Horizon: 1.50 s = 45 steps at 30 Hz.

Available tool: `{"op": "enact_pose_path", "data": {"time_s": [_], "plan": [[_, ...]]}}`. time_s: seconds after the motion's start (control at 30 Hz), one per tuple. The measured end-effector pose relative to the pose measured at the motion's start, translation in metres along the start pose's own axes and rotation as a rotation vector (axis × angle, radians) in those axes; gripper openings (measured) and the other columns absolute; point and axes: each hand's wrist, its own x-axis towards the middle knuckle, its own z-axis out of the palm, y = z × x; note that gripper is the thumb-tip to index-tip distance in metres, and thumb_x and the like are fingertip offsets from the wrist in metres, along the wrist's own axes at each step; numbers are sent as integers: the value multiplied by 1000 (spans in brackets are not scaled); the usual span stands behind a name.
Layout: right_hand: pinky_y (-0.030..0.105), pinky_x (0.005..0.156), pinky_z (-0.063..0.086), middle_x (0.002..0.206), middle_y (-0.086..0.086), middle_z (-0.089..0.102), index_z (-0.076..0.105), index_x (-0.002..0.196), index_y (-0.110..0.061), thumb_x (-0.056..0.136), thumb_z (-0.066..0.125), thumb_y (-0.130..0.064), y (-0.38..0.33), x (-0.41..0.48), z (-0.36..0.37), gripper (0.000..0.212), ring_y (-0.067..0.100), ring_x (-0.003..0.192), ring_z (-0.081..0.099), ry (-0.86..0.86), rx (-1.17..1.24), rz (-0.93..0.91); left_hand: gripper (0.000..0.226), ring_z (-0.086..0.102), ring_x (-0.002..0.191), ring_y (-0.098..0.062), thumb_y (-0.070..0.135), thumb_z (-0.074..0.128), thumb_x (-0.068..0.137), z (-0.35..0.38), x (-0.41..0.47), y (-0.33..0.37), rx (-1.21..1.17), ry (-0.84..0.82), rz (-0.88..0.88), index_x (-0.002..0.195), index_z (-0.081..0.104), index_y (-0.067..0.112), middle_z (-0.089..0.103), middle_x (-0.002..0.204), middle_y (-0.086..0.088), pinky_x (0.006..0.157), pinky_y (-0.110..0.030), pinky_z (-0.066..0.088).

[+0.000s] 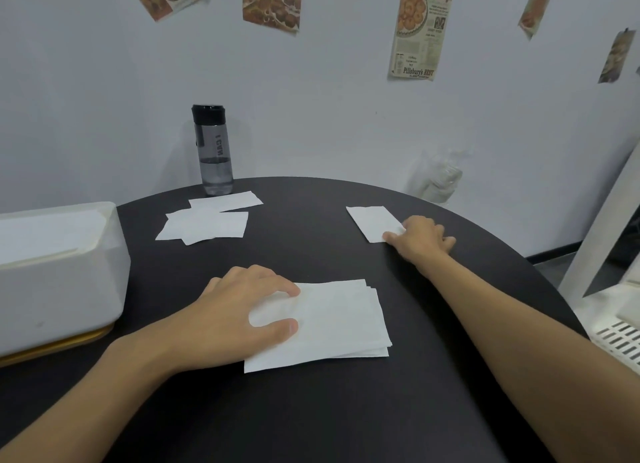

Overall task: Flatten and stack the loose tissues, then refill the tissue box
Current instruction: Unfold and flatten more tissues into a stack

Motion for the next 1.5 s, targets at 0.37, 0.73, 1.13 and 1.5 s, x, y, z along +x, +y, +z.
{"op": "enact_pose_path", "data": {"time_s": [0.37,0.73,1.13,1.5], "plan": [[38,92,40,77,-10,61,62,85,-25,90,55,-15,-1,-8,-5,13,20,84,58,-8,388,-152,61,21,134,12,85,36,68,0,2,-5,-1,17,24,123,46,61,34,131,43,113,-27,23],[19,64,46,93,7,70,52,121,-23,88,65,-3,-8,-27,-11,41,16,74,61,-282,612,-314,37,25,131,11,64,56,88,-2,1,-5,-34,34,13,123,49,55,38,129,40,111,-23,22],[22,72,50,81,2,61,72,92,-16,87,68,2,-29,-62,-34,19,14,73,58,-266,859,-374,35,57,106,-1,41,64,92,-6,13,-8,-336,514,-82,126,56,38,62,111,18,90,-27,47],[18,68,52,69,-1,56,70,100,-7,88,63,7,-29,-126,-67,20,10,68,56,-603,1221,-415,51,65,106,-8,43,69,89,-17,11,7,-735,530,-206,135,51,29,66,124,8,91,-29,51]]}}
